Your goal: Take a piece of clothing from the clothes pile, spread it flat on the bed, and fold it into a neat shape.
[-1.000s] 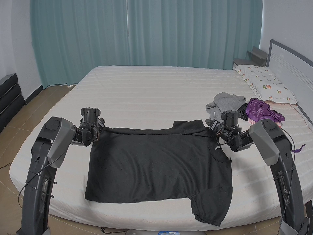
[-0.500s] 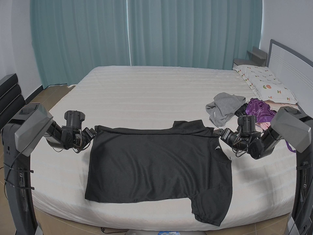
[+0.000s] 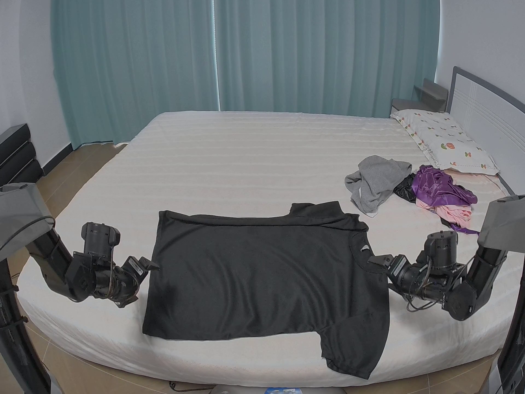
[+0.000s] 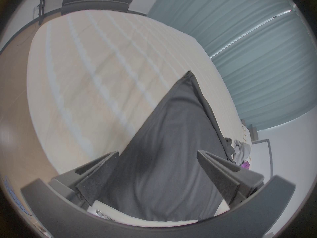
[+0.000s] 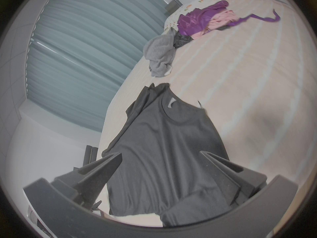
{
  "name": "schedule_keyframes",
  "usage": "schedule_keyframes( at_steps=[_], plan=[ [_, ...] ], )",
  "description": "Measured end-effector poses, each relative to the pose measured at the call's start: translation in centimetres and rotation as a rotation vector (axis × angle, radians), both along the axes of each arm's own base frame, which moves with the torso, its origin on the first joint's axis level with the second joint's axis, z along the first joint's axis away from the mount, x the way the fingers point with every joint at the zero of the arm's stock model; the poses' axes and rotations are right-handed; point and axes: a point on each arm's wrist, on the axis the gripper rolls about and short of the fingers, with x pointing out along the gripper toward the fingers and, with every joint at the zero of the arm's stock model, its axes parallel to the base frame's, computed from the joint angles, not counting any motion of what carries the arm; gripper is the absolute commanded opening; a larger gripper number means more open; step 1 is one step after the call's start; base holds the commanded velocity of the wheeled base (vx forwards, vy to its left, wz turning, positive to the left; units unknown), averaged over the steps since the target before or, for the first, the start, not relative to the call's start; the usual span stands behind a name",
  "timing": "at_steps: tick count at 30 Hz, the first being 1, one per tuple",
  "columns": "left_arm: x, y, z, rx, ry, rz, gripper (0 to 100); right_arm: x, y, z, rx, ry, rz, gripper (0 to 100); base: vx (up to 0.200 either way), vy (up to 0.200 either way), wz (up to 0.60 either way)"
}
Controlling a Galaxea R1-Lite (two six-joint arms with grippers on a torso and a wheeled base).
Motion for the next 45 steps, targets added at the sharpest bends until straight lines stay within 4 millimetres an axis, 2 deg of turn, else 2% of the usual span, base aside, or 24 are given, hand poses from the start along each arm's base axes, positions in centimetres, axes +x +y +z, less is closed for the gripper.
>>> schedule_keyframes(
  at_steps=[6,11,14,26,41,45],
  plan=[
    [-3.3,-0.9,0.0,-0.044,-0.007,-0.03,100,-3.2,-0.4,-0.4,0.088,0.036,0.064,100,0.0,0.0,0.0],
    [-4.7,-1.1,-0.3,-0.057,-0.026,-0.048,100,-4.4,-0.9,-0.8,0.119,0.072,0.087,100,-0.12,0.12,0.0],
    [-4.9,-1.2,-0.5,-0.055,-0.043,-0.051,100,-4.7,-1.0,-1.0,0.12,0.087,0.085,100,-0.2,0.2,0.0],
    [-5.8,-1.4,-1.3,-0.057,-0.009,-0.057,100,-5.4,-1.1,-1.3,0.117,0.114,0.087,100,0.0,0.0,0.0],
    [-5.9,-1.8,-1.3,-0.054,-0.006,-0.069,100,-5.6,-0.8,-1.4,0.113,0.119,0.1,100,0.0,0.0,0.0],
    [-5.9,-1.8,-1.3,-0.053,-0.005,-0.069,100,-5.7,-0.8,-1.4,0.112,0.122,0.102,100,-0.2,0.0,0.0]
  ],
)
